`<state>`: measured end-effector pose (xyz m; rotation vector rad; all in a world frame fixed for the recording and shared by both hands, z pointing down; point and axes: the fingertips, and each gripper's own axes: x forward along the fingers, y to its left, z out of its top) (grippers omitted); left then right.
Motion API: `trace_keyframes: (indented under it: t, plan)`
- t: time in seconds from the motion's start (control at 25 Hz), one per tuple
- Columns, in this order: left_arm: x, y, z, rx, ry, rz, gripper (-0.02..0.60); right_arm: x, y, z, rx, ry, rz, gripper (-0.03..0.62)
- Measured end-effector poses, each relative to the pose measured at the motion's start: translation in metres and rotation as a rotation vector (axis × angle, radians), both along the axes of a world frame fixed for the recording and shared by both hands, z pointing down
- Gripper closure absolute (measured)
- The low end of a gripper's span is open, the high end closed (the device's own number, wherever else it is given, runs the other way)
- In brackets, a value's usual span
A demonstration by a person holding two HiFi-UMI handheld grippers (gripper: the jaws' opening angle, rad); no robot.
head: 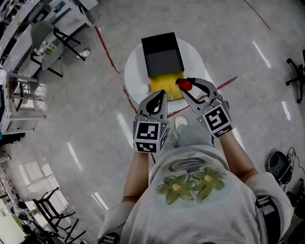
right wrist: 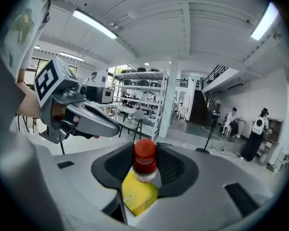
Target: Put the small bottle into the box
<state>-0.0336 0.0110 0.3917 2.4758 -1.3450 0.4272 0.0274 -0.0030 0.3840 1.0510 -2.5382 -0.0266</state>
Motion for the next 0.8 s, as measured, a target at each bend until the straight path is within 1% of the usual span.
trace_keyframes:
  t: [0.2,0.8]
  plan:
    - [0.000,-0.011,0.001,0.002,-0.010,-0.012,0.581,-0.002,-0.010,0.008,-0.020,0.004,-0.019,0.445]
    - [0.009,-0.035,0.025,-0.038,-0.018,-0.063,0.581,0.006,-0.036,0.043,-0.070,0.028,-0.076,0.445]
